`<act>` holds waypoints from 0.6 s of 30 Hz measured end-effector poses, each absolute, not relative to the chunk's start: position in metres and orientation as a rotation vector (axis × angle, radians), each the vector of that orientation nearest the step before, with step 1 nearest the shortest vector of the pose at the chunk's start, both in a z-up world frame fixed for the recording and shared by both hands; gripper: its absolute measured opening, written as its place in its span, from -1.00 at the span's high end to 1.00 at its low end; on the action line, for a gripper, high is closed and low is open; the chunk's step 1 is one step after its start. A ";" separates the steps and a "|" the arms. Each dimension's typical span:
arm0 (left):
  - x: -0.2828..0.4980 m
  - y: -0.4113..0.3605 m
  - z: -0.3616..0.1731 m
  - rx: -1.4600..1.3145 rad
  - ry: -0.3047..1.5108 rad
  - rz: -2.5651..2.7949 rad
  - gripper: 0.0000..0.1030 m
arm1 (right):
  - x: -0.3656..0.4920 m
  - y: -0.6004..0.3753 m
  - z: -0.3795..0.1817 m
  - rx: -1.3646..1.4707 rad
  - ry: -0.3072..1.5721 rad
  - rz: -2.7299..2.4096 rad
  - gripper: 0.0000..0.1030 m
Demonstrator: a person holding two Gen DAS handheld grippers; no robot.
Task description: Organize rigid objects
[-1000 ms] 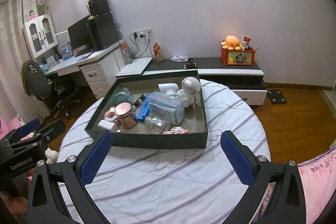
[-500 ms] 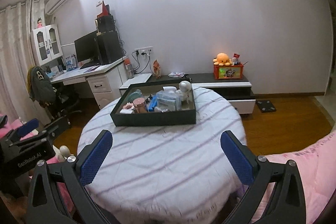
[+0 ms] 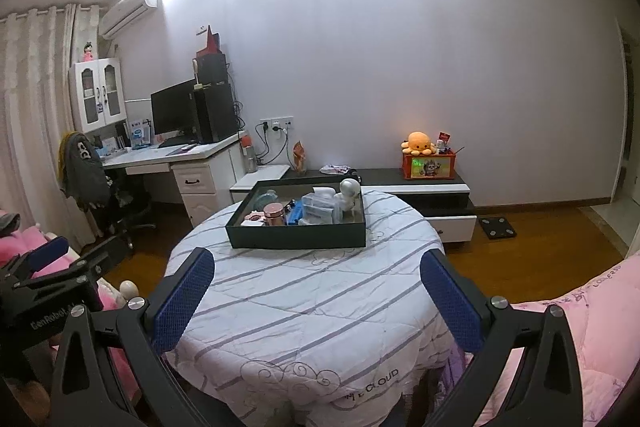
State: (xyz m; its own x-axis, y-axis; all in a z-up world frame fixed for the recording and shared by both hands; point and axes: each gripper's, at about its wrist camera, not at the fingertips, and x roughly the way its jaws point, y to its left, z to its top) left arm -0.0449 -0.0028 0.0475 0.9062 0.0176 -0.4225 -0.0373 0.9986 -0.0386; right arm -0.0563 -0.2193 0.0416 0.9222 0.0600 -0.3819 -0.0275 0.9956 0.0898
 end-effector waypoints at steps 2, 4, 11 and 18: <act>-0.047 -0.001 0.048 -0.051 0.432 0.029 -1.00 | -0.058 -0.217 0.042 0.079 0.393 0.049 -1.00; -0.047 -0.001 0.048 -0.050 0.432 0.026 -1.00 | -0.060 -0.215 0.041 0.075 0.396 0.052 -1.00; -0.048 -0.005 0.047 -0.032 0.431 0.026 -1.00 | -0.062 -0.215 0.039 0.076 0.398 0.054 -1.00; -0.048 -0.005 0.047 -0.021 0.430 0.037 -1.00 | -0.062 -0.215 0.040 0.077 0.398 0.055 -1.00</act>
